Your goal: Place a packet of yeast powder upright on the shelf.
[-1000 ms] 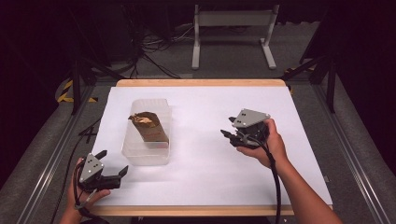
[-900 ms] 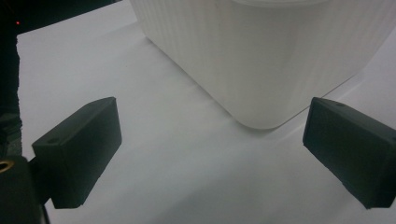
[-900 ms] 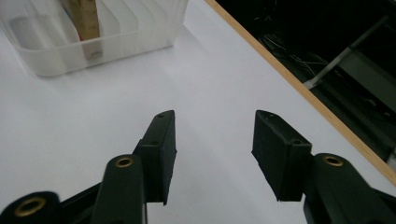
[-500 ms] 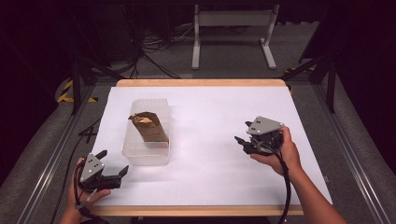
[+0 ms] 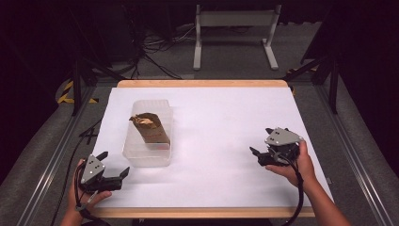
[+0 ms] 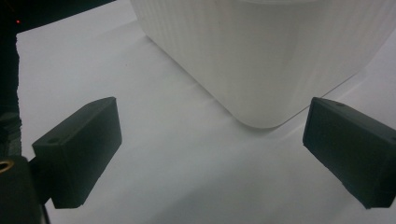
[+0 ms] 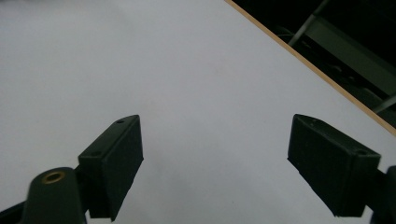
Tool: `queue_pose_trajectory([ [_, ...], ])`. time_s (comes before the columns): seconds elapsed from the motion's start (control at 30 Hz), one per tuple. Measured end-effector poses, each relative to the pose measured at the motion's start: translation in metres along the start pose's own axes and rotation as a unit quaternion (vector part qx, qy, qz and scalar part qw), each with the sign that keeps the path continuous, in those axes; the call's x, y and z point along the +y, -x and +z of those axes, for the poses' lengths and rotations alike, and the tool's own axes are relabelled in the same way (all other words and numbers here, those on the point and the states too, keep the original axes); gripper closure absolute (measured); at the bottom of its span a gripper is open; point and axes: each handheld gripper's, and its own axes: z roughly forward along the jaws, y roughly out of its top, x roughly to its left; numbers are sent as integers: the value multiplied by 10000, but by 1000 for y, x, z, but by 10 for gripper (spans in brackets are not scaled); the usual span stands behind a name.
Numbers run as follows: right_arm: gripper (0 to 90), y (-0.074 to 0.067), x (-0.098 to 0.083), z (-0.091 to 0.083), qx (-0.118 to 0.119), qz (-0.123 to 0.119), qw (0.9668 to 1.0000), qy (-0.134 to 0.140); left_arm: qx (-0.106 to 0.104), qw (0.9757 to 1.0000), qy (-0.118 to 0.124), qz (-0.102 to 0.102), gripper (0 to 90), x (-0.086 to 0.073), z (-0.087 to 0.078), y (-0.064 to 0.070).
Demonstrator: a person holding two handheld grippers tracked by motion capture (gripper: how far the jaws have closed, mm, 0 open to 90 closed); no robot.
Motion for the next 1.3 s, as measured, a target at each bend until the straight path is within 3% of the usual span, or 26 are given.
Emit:
queue_pose_trajectory([
  [0.3, 141, 12, -35, -10, -173, 267, 9994, -130, -16, 10000, 17, -28, 54, 0, 0, 0],
  [0.57, 129, 19, -68, -20, -163, 453, 9988, -1, -34, 10000, 22, -42, 54, 0, 1, 0],
  [0.8, 129, 19, -92, -29, -320, 639, 9974, 100, -12, 10000, 9, -18, 53, 0, 1, -1],
  [1.13, 121, 20, -119, -40, -328, 998, 9942, 242, 0, 10000, -40, -45, 51, 1, 2, -1],
  [1.3, 109, 19, -135, -44, -369, 1183, 9912, 460, -21, 10000, 12, -61, 50, 0, 0, -1],
])
